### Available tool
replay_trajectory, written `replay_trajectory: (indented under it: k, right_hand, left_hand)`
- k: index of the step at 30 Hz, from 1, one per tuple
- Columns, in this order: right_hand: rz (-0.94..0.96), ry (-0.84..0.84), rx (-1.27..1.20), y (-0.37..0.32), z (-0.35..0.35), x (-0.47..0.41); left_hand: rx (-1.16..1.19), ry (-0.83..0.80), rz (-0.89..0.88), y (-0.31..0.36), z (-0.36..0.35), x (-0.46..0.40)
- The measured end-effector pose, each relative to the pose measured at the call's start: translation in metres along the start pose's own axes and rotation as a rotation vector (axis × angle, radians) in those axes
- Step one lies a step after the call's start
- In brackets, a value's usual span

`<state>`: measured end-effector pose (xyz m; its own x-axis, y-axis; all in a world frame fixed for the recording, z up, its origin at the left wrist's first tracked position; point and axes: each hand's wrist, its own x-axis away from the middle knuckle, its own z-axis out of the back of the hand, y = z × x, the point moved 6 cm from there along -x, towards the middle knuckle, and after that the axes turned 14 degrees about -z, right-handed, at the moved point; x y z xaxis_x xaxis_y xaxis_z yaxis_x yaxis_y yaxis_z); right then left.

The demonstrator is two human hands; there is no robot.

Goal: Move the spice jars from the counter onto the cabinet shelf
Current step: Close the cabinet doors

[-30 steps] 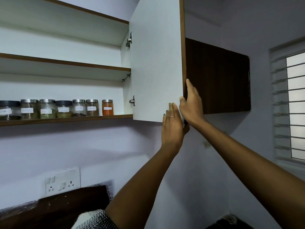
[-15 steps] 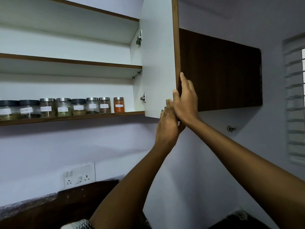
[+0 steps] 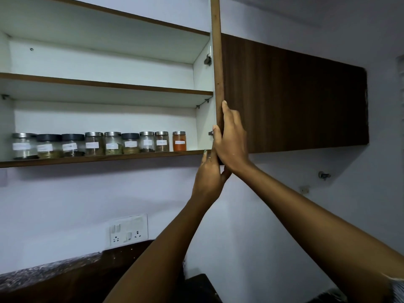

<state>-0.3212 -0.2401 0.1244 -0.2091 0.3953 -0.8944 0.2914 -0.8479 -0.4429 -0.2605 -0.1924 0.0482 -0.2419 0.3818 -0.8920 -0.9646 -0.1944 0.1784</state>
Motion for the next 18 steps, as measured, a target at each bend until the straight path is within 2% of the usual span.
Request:
replay_trajectory:
  k: [5,18]
  right_hand:
    - [0.039,-0.020,0.035,-0.025,-0.037,0.006]
    - [0.038,-0.042,0.279,-0.076,-0.132,0.030]
  left_hand:
    - [0.046,0.029,-0.012,-0.023,0.038,0.011]
    - [0.042,0.155,0.170,-0.097,0.105,0.035]
